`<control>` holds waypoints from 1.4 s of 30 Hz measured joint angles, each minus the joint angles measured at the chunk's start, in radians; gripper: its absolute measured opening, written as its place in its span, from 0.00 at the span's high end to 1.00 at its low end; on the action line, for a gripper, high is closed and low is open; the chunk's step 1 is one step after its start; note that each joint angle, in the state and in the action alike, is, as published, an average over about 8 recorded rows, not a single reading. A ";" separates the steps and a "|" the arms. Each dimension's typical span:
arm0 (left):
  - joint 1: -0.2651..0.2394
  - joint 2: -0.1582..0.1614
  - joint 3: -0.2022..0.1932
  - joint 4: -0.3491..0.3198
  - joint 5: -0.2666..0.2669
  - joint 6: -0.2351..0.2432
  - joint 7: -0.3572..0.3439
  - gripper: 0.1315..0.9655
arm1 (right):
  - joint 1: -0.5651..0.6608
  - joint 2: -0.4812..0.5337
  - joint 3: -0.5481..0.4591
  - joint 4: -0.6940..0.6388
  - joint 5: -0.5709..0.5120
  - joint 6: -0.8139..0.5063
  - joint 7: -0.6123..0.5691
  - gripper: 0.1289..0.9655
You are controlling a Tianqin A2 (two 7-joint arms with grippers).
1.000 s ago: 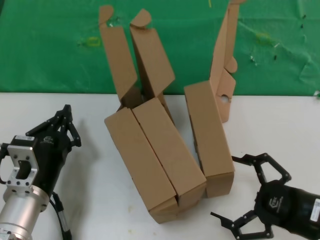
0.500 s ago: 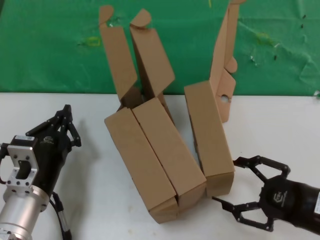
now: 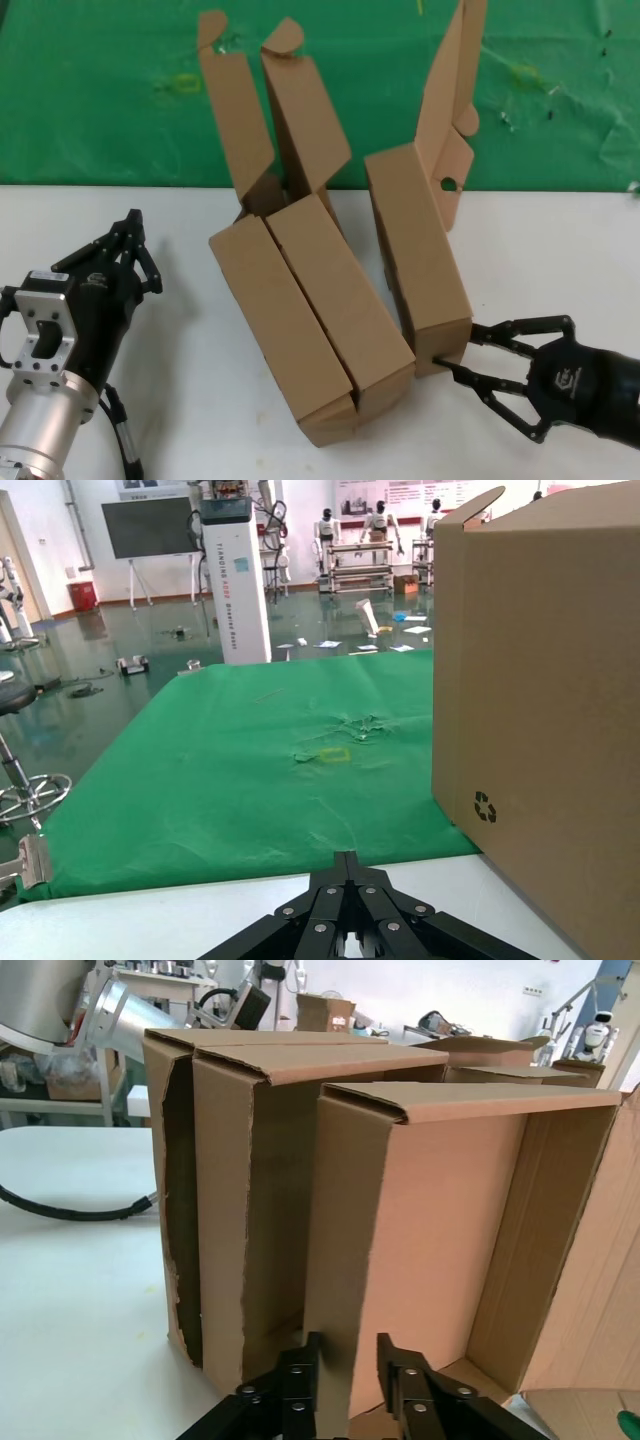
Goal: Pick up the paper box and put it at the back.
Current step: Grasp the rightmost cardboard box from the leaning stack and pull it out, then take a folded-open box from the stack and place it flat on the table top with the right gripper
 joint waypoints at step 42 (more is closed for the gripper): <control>0.000 0.000 0.000 0.000 0.000 0.000 0.000 0.99 | 0.298 0.342 -0.094 0.240 -0.437 0.168 0.535 0.98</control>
